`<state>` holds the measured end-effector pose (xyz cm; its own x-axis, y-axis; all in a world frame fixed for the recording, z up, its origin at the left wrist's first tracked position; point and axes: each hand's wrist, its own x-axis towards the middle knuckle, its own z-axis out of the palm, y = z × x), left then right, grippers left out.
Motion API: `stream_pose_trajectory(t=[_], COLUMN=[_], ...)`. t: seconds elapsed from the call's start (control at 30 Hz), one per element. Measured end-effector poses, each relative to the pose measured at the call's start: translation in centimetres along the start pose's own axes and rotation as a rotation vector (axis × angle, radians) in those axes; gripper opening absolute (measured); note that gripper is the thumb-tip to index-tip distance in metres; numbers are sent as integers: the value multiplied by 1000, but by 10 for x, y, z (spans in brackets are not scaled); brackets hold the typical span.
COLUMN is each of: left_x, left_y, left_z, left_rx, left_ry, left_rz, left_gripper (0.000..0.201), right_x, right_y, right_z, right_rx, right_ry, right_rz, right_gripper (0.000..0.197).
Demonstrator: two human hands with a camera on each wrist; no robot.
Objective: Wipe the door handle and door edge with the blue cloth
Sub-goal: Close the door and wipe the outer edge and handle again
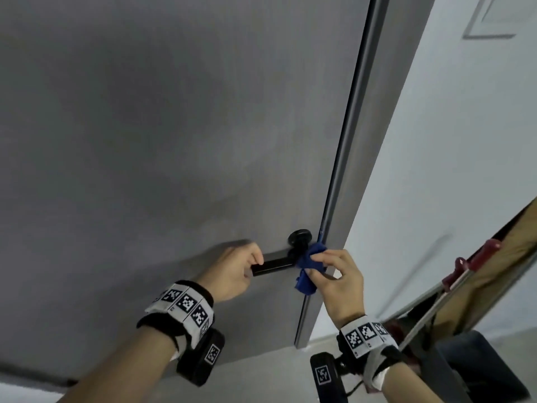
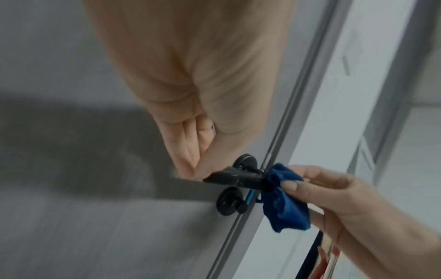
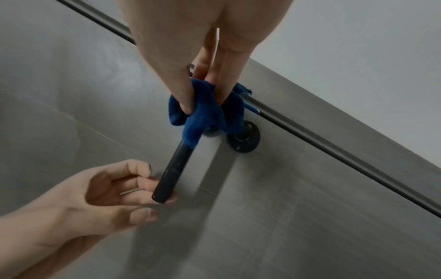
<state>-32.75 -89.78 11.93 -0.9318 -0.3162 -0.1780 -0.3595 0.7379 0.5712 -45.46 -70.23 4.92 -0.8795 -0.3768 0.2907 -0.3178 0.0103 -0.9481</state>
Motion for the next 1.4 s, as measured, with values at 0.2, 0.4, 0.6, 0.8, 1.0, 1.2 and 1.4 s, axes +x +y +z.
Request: stream_pose_trajectory(t=[0.2, 0.4, 0.6, 0.8, 1.0, 1.2, 1.4], left_x=[-9, -28, -57, -87, -98, -114, -115], left_y=[-16, -34, -60, -80, -94, -97, -73], left_z=[3, -1, -24, -70, -95, -110, -95], left_rx=[-394, -512, -312, -18, 125, 67, -100], left_ry=[23, 27, 294, 871, 939, 894, 673], left_rz=[-79, -81, -113, 28, 95, 95, 67], left_gripper=[49, 57, 39, 32, 34, 30, 37], right_x=[-6, -18, -33, 12, 5, -26, -21], right_y=[7, 9, -12, -69, -54, -56, -86], right_z=[26, 50, 119, 112, 178, 220, 125], right_rx=[-128, -231, -194, -54, -218, -259, -103], right_ry=[67, 47, -230, 47, -202, -493, -402], right_rz=[-114, -262, -370, -350, -380, -545, -420], right_gripper=[39, 27, 28, 22, 18, 19, 12])
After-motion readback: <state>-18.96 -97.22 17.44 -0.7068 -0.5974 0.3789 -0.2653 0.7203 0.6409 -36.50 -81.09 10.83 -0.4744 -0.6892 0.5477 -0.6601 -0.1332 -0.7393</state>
